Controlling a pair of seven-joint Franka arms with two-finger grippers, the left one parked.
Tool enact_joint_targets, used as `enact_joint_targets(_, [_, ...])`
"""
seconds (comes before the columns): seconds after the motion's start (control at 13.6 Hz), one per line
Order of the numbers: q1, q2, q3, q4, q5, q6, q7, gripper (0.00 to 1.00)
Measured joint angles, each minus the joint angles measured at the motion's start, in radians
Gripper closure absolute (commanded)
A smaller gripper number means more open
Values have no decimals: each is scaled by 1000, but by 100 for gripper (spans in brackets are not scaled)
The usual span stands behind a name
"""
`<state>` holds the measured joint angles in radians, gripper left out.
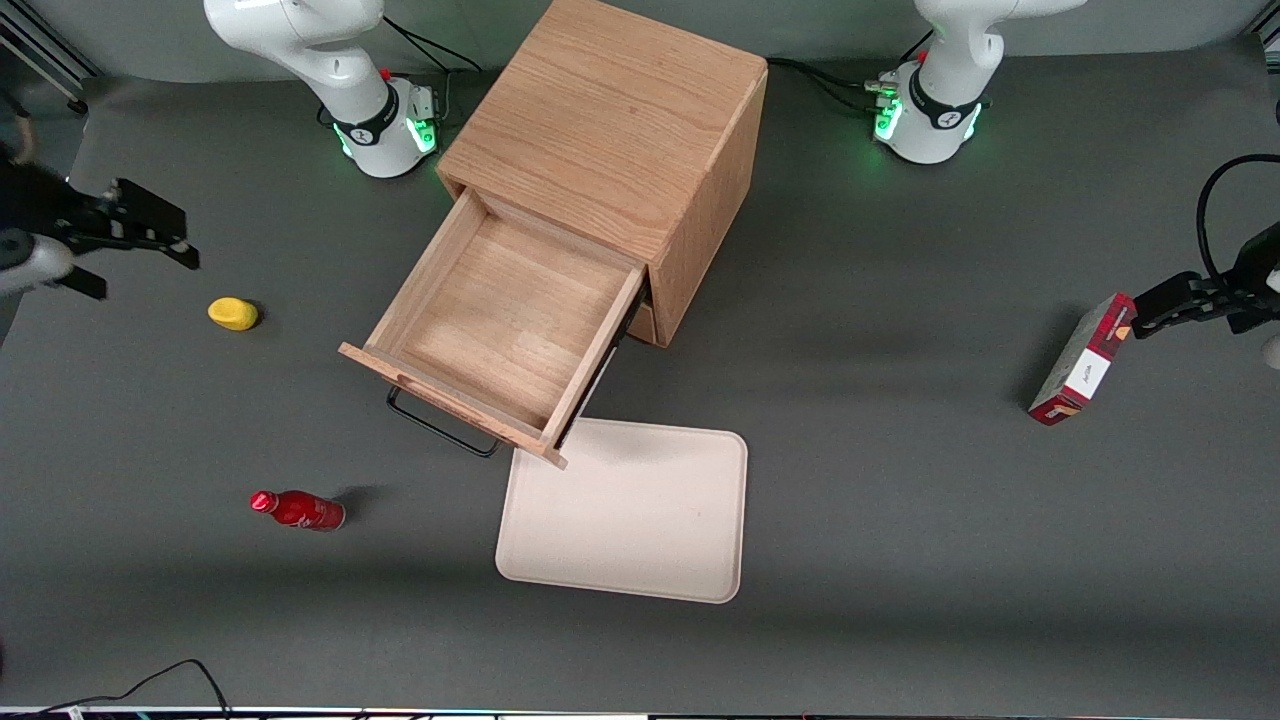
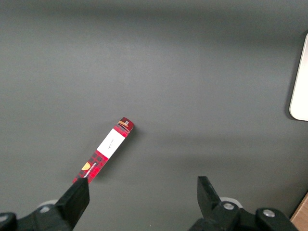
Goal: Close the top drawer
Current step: 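Move the right gripper toward the open drawer's front panel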
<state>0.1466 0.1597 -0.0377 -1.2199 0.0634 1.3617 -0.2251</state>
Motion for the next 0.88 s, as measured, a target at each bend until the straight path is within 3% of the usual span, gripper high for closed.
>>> enact_joint_targets(0.29, [24, 182, 84, 188, 0, -26, -53, 0])
enact_joint_targets(0.88, [31, 387, 114, 280, 0, 2, -486, 0])
